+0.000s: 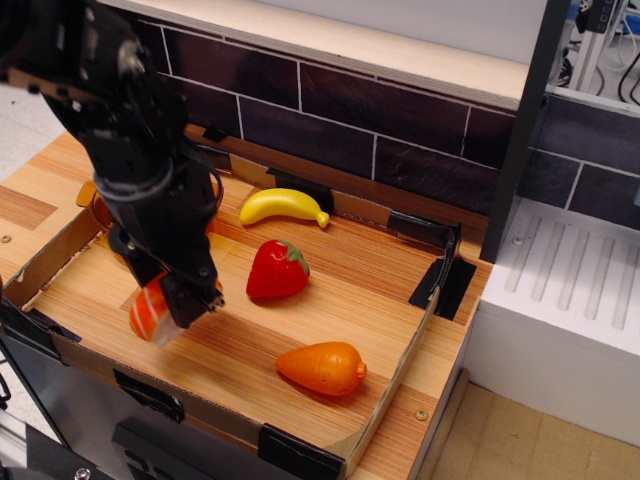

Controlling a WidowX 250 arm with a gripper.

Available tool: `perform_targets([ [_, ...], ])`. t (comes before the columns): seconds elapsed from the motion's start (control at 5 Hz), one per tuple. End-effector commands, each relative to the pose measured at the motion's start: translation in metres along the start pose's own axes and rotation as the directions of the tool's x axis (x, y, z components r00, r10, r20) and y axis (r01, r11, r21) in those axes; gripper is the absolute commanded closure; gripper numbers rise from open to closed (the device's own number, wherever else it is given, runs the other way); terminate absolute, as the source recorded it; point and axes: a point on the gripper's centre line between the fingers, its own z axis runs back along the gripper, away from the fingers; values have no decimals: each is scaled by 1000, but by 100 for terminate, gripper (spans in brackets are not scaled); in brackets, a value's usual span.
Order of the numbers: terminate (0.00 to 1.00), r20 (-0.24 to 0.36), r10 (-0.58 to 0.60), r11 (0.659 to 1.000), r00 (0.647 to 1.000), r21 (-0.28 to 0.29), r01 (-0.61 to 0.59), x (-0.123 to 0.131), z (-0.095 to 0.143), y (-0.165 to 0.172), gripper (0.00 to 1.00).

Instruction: Take sushi out of pot

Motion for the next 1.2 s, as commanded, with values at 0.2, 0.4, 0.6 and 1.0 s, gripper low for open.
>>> perform_targets([
  [0.2,0,22,28,1000,999,13,-28,0,-12,11,0],
  [0.4,0,31,60,998,998,-13,-60,3,-4,16,0],
  [0.6,0,59,107,993,992,-51,-104,8,28,26,0],
  [1.0,0,65,239,971,969,-9,-239,18,95,44,0],
])
